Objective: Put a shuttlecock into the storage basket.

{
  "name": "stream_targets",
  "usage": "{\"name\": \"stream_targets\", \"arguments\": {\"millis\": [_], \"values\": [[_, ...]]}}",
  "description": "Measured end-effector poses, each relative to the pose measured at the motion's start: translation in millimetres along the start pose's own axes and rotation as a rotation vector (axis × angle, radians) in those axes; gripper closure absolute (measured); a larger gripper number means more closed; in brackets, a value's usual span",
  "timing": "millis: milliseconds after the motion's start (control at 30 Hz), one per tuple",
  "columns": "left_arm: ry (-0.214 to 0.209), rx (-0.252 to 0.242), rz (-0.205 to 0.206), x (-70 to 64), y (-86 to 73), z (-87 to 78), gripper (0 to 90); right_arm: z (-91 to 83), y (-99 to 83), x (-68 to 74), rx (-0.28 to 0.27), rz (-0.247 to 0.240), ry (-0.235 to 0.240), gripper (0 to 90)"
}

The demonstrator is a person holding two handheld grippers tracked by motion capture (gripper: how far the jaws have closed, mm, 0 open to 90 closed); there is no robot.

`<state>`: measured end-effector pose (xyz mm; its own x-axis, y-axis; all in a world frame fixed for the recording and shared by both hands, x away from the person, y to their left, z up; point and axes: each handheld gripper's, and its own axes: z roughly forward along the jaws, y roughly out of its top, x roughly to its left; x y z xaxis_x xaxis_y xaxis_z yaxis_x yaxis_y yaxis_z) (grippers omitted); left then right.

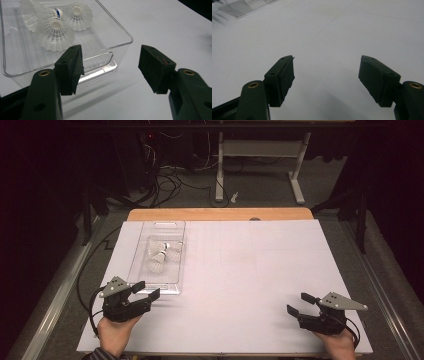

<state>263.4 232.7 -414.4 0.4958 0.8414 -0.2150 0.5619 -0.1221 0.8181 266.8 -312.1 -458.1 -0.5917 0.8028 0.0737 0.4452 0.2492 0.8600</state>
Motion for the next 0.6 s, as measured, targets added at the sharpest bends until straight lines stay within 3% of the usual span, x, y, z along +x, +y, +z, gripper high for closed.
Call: {"name": "stream_targets", "arguments": {"millis": [600], "values": [[0.015,-0.017,-0.025,6.4,-8.7,0.5,36.9,-0.2,0.0,-0.3,-0.001,0.000,-0.001,29.2]]}}
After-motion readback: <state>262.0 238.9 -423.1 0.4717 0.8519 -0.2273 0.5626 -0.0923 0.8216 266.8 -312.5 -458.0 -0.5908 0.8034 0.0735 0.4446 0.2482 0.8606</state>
